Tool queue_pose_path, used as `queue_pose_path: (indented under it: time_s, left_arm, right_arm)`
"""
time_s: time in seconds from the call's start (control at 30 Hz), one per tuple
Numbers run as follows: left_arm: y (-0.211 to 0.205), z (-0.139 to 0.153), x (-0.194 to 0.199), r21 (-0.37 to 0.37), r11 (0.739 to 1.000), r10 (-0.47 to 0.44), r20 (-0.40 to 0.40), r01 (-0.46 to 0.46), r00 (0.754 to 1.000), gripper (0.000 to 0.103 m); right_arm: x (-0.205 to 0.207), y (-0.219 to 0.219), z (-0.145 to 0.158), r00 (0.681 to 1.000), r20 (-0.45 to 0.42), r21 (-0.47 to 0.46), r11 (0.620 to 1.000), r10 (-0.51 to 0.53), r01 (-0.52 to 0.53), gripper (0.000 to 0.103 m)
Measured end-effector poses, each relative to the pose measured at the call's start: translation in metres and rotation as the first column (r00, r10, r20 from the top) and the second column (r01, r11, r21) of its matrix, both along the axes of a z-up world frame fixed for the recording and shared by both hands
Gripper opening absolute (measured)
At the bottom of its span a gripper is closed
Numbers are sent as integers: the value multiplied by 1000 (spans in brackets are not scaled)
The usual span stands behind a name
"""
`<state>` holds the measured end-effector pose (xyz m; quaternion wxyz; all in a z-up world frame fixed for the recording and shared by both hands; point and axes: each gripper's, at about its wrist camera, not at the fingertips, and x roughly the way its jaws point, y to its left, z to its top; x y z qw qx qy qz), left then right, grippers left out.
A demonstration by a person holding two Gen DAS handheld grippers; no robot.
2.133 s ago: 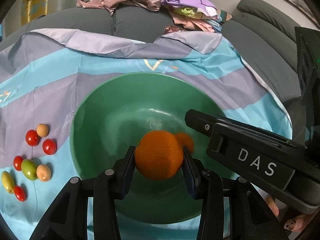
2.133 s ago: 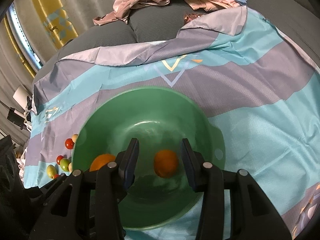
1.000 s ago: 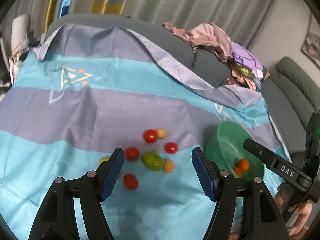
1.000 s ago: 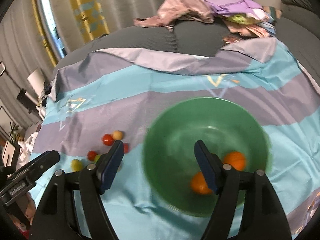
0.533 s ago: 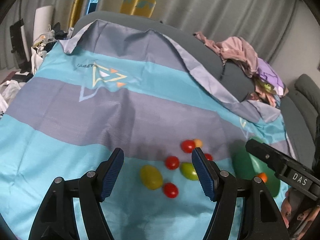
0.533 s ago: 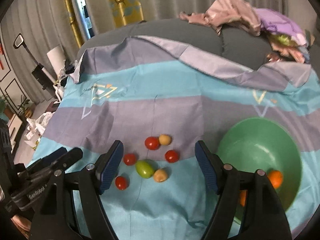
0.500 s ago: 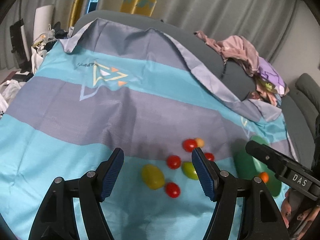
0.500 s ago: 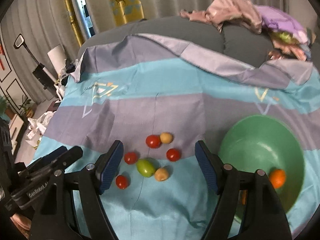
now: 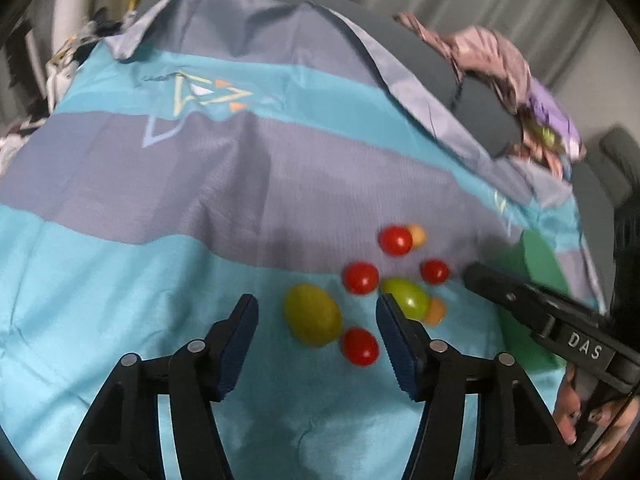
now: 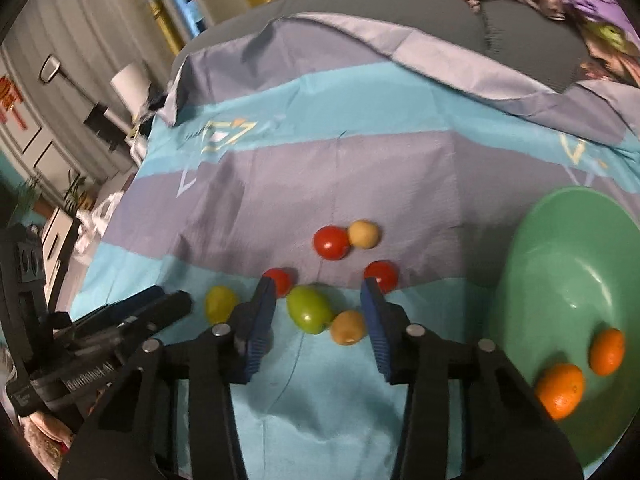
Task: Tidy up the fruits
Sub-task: 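Move both grippers back toward the remaining fruit on the sheet, then grasp the yellow lemon with the left gripper while the right grasps the green fruit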
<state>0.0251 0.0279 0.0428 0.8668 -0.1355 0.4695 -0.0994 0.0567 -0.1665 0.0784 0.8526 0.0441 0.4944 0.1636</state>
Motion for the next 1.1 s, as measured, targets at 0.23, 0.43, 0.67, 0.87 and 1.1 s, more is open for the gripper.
queue_pose_path:
  time_s: [0.23,0.43,0.67,0.87,1.1]
  left_arm:
    - [-1,-26,12,-46,999,13,-99,-18,995,60]
    - [-1,-32,14,-35,999,26,-107,-30,994,60]
    - [-3,-36,17,-22,999,47,-105,-50,993,53]
    - [-7,-37,17,11,998,58,-83,-58,995,48]
    - [-6,-39,17,27,997,70,-76,-68,995,37]
  right_arm:
    - [16,7,-30,996,-80,1,999,34,-34,43]
    - [19,16,-39,994,-75,-30,996,76,-78,43]
    - [20,25,-48,996,-53,-97,992,73,-78,43]
    - [21,23,-50,997,-38,-94,993,72,-75,42]
    - [16,31,-53,995,-31,-122,987,97,-100,35]
